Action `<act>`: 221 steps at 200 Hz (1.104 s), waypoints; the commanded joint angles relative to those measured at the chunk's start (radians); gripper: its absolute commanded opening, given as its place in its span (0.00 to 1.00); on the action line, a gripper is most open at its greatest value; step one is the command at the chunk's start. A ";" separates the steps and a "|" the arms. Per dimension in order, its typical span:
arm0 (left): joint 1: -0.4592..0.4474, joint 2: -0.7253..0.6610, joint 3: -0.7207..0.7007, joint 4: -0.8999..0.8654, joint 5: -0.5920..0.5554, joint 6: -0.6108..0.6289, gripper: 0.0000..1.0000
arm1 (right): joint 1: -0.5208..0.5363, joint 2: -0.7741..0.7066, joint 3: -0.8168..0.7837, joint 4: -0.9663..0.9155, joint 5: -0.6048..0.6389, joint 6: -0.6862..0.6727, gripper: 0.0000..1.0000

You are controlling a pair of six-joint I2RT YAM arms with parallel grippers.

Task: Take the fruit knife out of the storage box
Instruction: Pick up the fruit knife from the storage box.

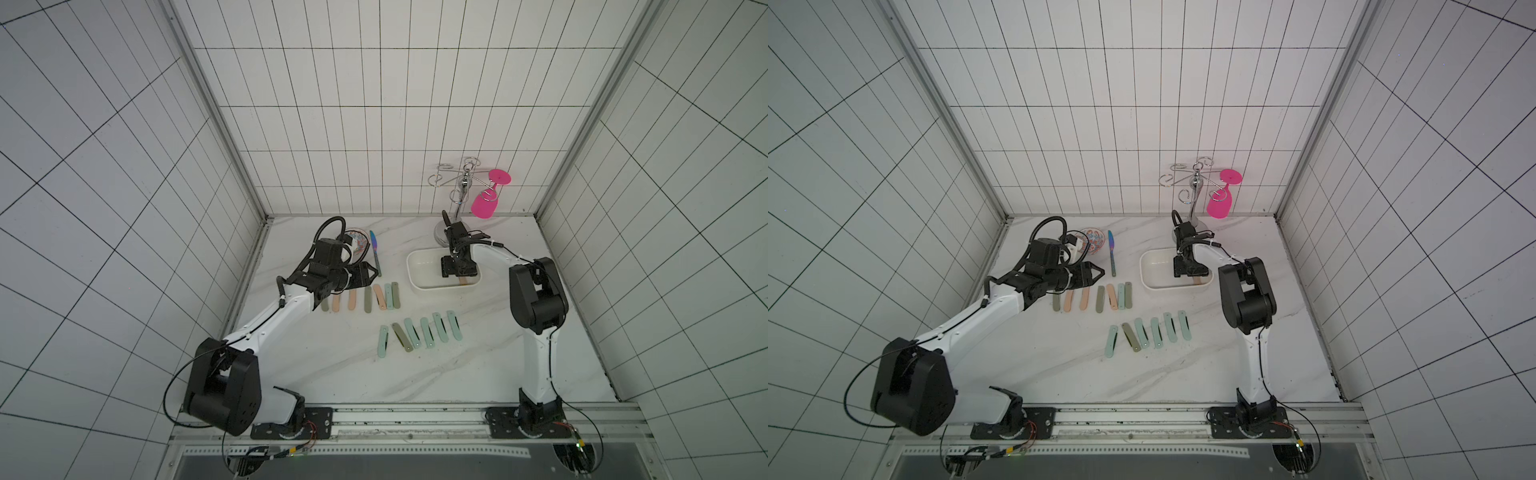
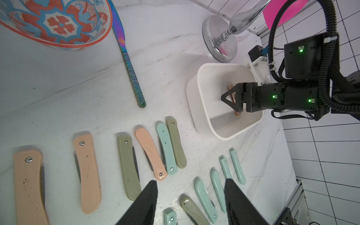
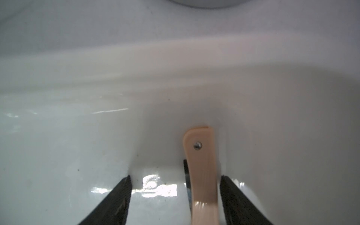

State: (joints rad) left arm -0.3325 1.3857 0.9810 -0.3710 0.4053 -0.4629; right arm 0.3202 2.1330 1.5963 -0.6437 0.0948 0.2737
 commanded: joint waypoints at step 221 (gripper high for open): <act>-0.026 0.028 0.040 0.042 0.036 -0.014 0.58 | -0.008 -0.081 -0.085 0.026 -0.125 0.025 0.00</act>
State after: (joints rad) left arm -0.3408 1.3968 0.9825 -0.3561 0.4263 -0.4782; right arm 0.3202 2.1002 1.5406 -0.5877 0.0071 0.2893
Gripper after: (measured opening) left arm 0.579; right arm 0.222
